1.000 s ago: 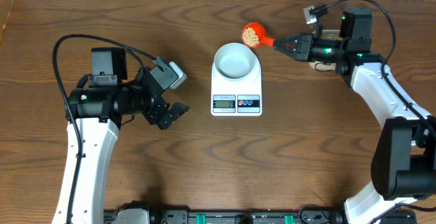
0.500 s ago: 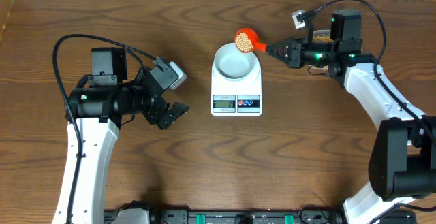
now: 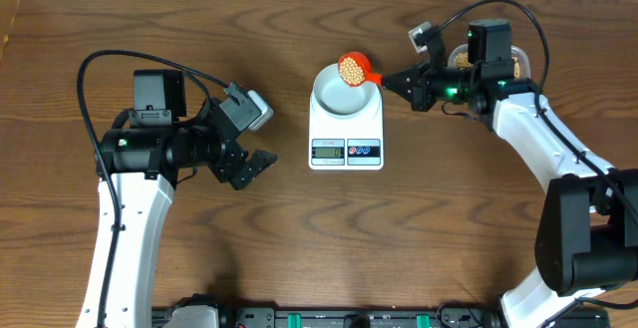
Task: Scoop item into bowl and weigh 50g on scale
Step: 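Tilt the scoop over the white bowl to pour soybeans in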
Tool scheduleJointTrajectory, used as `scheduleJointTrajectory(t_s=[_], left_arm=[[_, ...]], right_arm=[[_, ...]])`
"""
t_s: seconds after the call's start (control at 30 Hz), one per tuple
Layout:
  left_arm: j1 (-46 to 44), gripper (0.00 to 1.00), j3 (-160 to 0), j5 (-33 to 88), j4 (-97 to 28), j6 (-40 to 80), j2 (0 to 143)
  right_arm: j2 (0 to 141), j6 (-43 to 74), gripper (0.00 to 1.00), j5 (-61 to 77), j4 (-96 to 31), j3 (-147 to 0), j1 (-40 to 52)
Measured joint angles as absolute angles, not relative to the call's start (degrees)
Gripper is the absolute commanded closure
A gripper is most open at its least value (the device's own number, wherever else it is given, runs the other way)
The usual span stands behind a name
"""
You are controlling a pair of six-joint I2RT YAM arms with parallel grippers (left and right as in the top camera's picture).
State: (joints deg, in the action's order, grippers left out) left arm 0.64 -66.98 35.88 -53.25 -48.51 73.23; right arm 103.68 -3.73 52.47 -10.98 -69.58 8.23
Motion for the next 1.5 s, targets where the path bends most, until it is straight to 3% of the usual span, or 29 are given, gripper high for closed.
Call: scheduleJointTrajectory(t_s=[0.57,1.5], left_arm=[[0.64,0.07,-66.98,35.88,-53.25,-48.51,73.23],[0.64,0.07,-66.98,35.88,-53.25,-48.51,73.23]], right_arm=[[103.68,-16.78,0.99,46.15,-11.29,-69.58,10.92],[103.68,-25.3,0.99,40.21,-11.27,-69.58,12.62]])
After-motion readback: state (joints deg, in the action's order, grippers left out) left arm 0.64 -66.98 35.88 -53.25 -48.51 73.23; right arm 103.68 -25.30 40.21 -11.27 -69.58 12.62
